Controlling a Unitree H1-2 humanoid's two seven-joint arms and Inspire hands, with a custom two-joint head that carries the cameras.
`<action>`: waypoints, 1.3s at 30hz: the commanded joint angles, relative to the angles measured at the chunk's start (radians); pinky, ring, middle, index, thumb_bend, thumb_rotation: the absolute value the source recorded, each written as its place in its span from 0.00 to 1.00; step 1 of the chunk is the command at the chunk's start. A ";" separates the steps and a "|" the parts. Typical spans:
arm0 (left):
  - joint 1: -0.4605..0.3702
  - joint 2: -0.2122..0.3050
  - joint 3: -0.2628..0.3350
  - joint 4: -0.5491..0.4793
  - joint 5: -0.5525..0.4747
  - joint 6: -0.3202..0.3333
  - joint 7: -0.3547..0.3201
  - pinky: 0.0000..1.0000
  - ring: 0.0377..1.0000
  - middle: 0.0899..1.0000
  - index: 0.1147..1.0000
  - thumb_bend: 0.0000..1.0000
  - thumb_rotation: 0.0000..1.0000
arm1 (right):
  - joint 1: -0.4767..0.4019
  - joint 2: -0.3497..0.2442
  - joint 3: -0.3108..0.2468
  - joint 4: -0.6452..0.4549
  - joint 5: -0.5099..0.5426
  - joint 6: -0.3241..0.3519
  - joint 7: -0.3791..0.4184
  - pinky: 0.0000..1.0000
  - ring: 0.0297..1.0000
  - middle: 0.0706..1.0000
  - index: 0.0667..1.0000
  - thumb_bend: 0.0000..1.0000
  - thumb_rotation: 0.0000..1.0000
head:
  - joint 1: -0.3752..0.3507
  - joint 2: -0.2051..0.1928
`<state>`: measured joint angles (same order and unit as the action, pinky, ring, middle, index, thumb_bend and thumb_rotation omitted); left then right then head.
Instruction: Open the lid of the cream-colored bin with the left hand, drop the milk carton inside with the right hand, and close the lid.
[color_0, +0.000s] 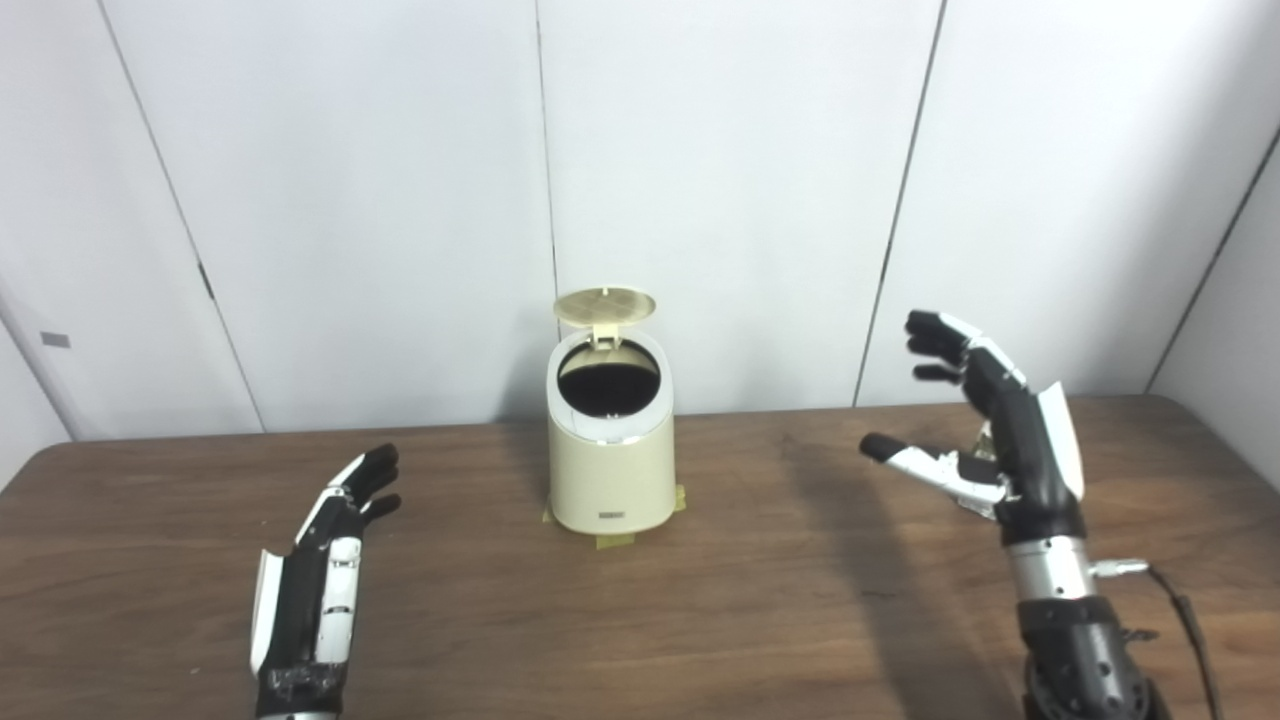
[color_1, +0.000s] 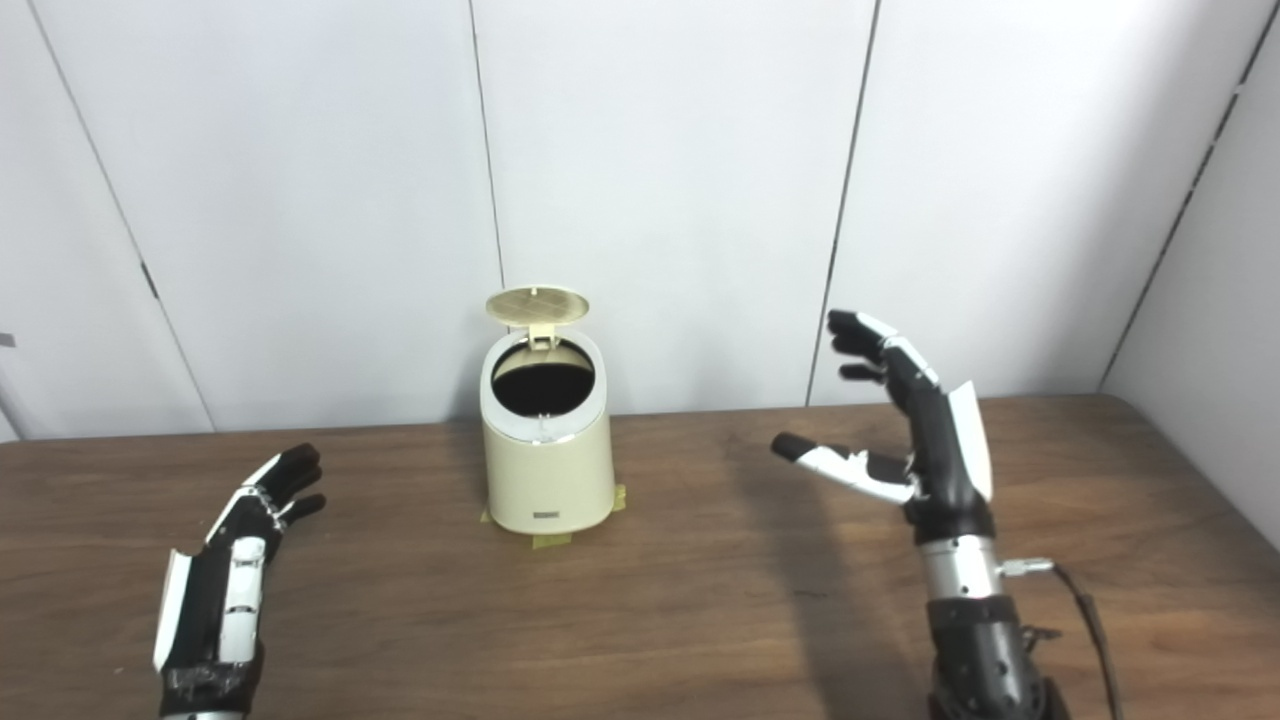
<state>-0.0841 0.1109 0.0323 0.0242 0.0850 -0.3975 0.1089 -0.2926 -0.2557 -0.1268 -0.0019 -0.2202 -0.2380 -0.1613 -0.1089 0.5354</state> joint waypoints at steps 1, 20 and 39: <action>0.026 0.002 0.002 -0.010 0.025 -0.002 -0.003 0.80 0.86 0.86 0.83 0.37 0.99 | -0.075 -0.064 -0.041 -0.014 0.002 0.008 -0.002 0.64 0.77 0.78 0.77 0.80 0.42 | 0.002 0.000; 0.030 -0.010 0.025 0.028 0.126 -0.020 0.053 0.80 0.86 0.86 0.84 0.35 0.98 | -0.149 -0.179 -0.087 0.298 0.017 -0.139 -0.024 0.47 0.70 0.82 0.80 0.87 0.18 | 0.000 0.008; 0.039 -0.007 0.029 0.028 0.149 -0.012 0.074 0.78 0.84 0.85 0.83 0.38 0.94 | -0.165 -0.173 -0.081 0.474 0.061 -0.147 -0.013 0.78 0.82 0.80 0.77 0.92 0.24 | 0.005 0.010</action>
<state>-0.0739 0.0980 0.0594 0.0175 0.1995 -0.3772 0.1718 -0.4081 -0.4021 -0.2035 0.4919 -0.1545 -0.3620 -0.1562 -0.1028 0.5446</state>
